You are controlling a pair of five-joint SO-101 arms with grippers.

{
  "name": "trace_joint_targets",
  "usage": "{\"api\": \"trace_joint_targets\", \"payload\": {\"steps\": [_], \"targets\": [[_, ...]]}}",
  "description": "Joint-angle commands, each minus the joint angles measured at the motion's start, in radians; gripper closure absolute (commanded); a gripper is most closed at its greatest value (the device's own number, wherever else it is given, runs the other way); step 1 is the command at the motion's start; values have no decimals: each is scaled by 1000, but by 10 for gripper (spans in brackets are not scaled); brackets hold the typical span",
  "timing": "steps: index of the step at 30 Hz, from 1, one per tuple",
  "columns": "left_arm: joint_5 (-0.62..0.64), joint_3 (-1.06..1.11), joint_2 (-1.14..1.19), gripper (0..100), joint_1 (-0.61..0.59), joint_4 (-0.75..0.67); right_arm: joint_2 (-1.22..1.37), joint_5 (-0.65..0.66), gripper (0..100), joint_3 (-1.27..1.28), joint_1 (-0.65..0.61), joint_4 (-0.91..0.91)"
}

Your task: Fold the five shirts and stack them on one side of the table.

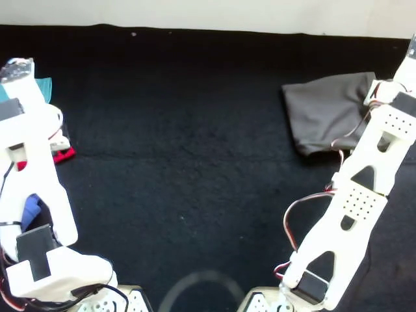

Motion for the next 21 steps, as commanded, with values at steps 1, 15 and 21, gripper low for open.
{"api": "trace_joint_targets", "payload": {"steps": [1, 15, 21], "targets": [[-6, -104, -44, 802, -77, 48, -113, -14, 782, -42, 8, 77], [-245, -151, -35, 790, -521, -163, -320, 91, 782, -36, -45, 349], [-252, -162, 45, 790, -527, -250, -401, 107, 782, -38, -97, 463]]}}
